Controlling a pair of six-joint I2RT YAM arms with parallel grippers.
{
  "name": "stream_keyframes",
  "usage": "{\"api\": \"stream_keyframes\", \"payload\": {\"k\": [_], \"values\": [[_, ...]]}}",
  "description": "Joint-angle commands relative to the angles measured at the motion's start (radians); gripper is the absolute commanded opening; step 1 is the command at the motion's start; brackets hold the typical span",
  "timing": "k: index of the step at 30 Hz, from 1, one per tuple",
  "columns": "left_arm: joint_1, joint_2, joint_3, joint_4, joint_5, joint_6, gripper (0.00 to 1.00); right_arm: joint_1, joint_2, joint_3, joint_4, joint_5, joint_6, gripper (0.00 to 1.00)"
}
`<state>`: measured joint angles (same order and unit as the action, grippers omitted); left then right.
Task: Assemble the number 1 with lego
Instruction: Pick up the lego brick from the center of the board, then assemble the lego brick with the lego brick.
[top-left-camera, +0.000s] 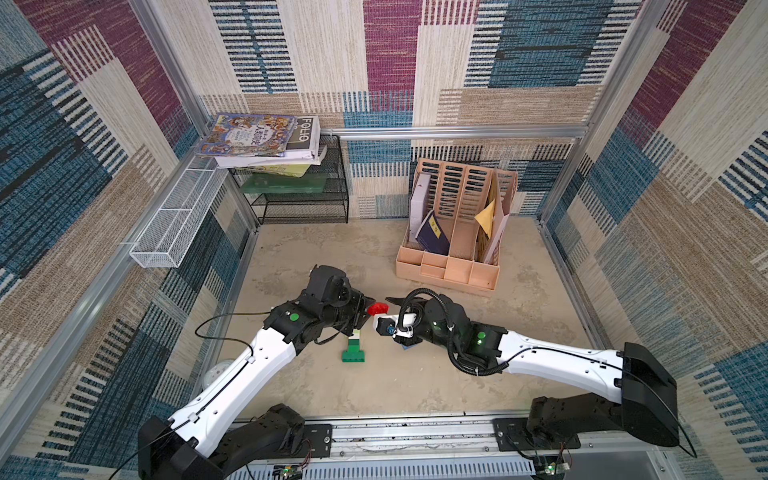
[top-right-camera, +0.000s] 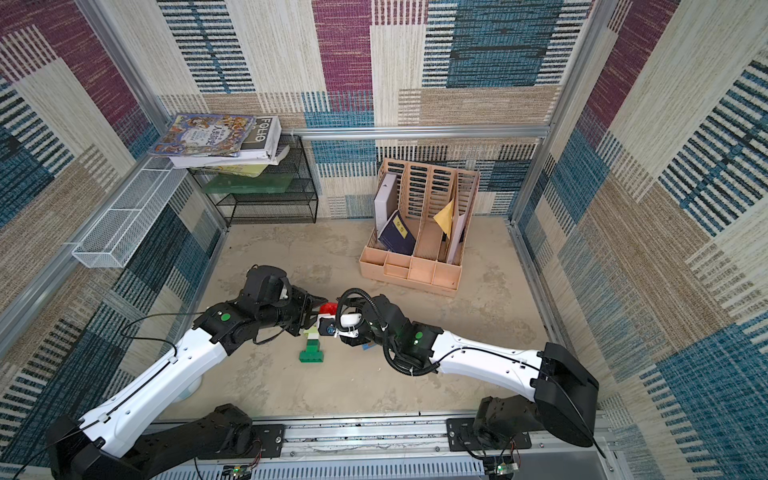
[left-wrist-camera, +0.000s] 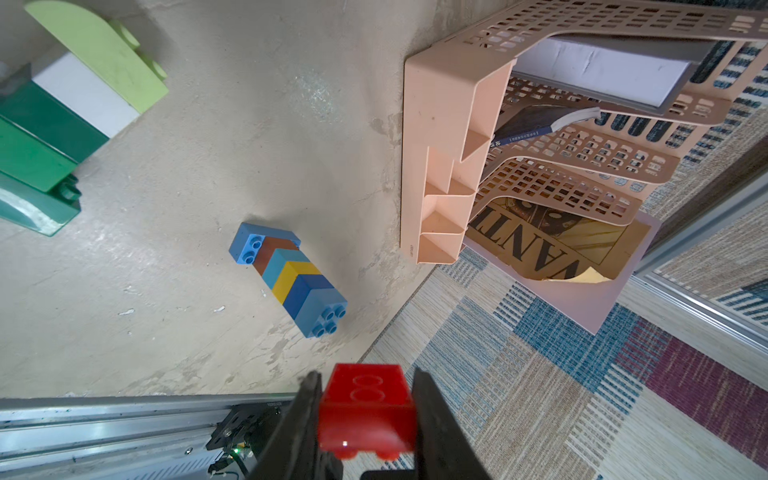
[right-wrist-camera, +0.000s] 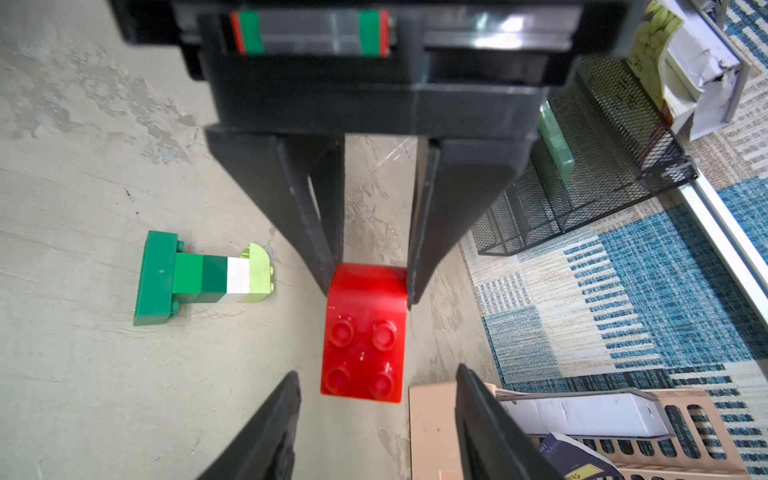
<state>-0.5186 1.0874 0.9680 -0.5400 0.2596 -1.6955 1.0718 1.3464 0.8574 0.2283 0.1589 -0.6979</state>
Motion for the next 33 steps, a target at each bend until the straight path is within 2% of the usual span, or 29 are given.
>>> {"api": "stream_keyframes", "payload": {"k": [1,7,17,22,27,28,29,31,33], "values": [[0.0,-0.006,-0.005,-0.007,-0.013,-0.031,0.11,-0.002,0.013,0.003,0.037,-0.033,-0.019,0.58],[0.0,-0.018,-0.012,-0.008,-0.014,-0.047,0.11,-0.016,0.054,0.022,0.048,-0.06,-0.015,0.47],[0.001,-0.026,-0.022,-0.008,-0.008,-0.068,0.1,-0.021,0.095,0.041,0.069,-0.084,-0.014,0.45],[0.0,-0.027,-0.026,-0.008,-0.005,-0.078,0.09,-0.022,0.106,0.054,0.063,-0.095,-0.011,0.37],[0.0,-0.036,-0.036,-0.012,-0.008,-0.101,0.1,-0.023,0.103,0.061,0.042,-0.123,0.001,0.22],[0.0,-0.039,-0.037,-0.011,-0.012,-0.102,0.12,-0.023,0.101,0.065,0.03,-0.138,0.016,0.2],[0.001,-0.043,-0.037,-0.012,-0.022,-0.099,0.18,-0.056,0.095,0.072,0.009,-0.167,0.038,0.17],[0.0,-0.051,-0.034,-0.018,-0.054,-0.061,0.38,-0.093,0.079,0.085,-0.048,-0.252,0.075,0.14],[0.001,-0.067,-0.03,-0.021,-0.136,0.04,0.62,-0.143,0.062,0.111,-0.152,-0.362,0.094,0.13]]}}
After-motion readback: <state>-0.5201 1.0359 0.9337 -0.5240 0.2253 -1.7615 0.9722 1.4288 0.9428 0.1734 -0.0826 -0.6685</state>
